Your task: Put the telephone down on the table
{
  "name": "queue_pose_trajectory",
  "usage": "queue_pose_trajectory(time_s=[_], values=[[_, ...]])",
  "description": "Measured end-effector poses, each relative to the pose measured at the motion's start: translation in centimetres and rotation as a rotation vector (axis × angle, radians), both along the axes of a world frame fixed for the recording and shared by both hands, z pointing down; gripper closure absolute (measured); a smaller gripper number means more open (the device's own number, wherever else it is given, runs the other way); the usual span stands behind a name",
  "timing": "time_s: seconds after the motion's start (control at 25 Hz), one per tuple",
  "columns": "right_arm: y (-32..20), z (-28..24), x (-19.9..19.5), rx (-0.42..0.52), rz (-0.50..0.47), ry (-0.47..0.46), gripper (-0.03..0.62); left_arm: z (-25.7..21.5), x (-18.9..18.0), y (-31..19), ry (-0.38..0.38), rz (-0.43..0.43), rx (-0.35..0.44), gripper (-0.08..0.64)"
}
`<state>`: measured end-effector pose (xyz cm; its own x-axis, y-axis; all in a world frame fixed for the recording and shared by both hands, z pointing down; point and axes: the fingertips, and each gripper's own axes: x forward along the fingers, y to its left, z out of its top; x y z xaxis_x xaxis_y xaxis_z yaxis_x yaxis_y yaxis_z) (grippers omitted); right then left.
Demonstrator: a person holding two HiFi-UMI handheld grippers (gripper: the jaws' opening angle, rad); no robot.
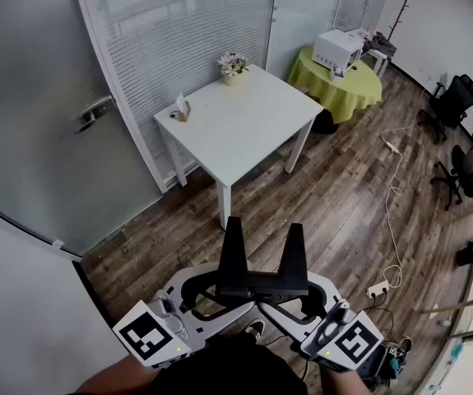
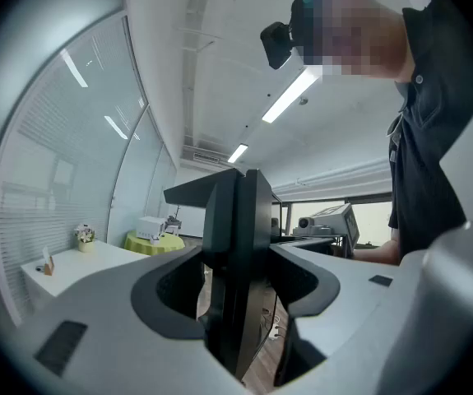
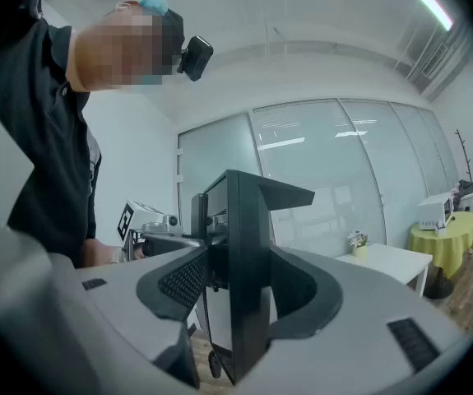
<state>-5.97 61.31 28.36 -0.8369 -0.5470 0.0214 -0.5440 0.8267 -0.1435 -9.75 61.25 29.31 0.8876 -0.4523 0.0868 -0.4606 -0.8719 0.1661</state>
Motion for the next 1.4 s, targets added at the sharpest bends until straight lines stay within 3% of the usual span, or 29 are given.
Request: queue_pose_trajectory(time_s=[0.6, 1.4], values=[[0.1, 0.2, 0.2, -0.009, 0.016, 0.01, 0.345, 0.0, 0.3, 0.0, 0.0, 0.012, 0.0, 0.311], [0.8, -0.8, 9.9, 0.014, -0.008, -0.02, 0.345, -1.2, 10.0, 0.8, -0.017, -0.013, 0.034, 0.311]])
